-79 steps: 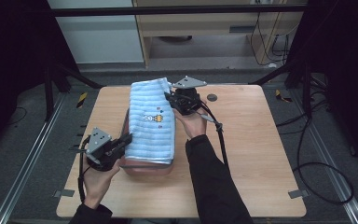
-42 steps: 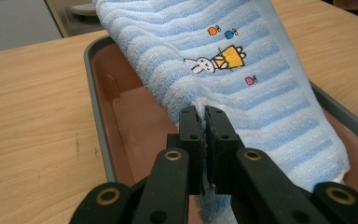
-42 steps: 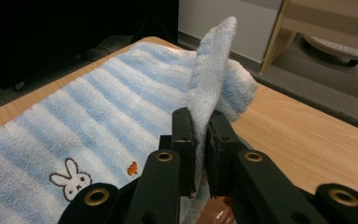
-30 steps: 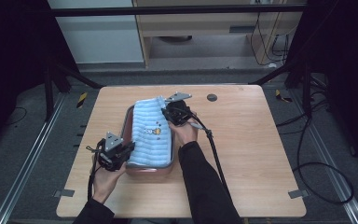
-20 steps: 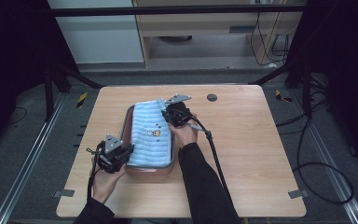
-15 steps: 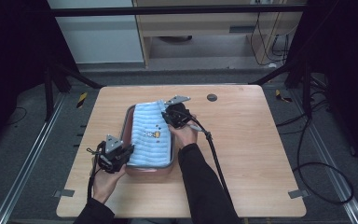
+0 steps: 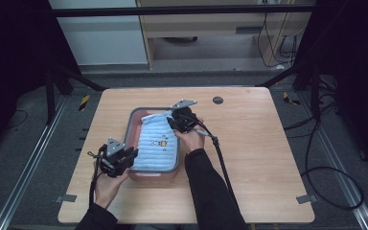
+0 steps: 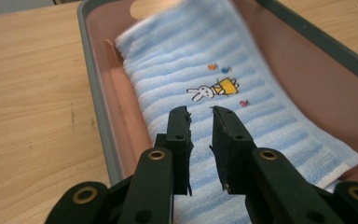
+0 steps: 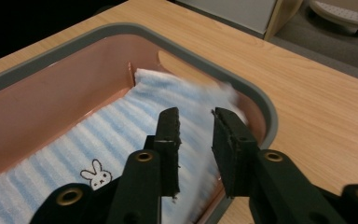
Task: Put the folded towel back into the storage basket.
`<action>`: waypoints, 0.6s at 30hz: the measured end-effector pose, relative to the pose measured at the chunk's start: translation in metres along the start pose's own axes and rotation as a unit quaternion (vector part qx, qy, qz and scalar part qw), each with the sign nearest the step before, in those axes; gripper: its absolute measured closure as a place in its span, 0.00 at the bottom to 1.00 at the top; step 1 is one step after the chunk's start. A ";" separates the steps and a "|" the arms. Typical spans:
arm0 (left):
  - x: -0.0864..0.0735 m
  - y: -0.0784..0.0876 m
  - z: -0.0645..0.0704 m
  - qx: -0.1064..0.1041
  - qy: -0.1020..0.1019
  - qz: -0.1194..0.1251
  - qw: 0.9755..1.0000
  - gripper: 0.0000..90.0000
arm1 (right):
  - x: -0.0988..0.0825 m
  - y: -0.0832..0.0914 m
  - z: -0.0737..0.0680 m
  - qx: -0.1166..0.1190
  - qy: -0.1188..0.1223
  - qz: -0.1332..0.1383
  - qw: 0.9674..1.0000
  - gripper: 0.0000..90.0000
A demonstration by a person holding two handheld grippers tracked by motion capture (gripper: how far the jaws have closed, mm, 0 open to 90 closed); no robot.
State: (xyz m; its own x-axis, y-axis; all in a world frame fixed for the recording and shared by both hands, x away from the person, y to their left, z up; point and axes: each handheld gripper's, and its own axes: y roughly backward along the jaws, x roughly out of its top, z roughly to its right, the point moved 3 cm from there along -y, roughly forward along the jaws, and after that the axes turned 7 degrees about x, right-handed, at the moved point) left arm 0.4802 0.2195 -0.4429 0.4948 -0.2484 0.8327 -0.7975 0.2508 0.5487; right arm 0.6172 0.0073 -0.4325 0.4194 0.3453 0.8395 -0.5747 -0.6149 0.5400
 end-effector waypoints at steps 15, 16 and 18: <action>0.011 0.017 0.002 -0.013 0.004 0.038 0.999 0.73 | 0.003 0.059 0.014 -0.028 -0.001 0.069 0.997 0.47; 0.011 0.018 0.002 -0.014 0.005 0.040 0.999 0.72 | 0.003 0.059 0.014 -0.028 -0.001 0.069 0.997 0.47; 0.013 0.020 0.003 -0.020 0.007 0.045 0.999 0.70 | -0.002 0.073 0.020 -0.032 -0.008 0.078 0.996 0.41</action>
State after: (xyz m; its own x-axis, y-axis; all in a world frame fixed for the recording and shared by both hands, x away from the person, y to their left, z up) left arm 0.4697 0.2186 -0.4218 0.4275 -0.2100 0.8793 -0.8244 0.3085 0.4746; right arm 0.5883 -0.0525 -0.3962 0.3328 0.2366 0.9128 -0.6769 -0.6140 0.4059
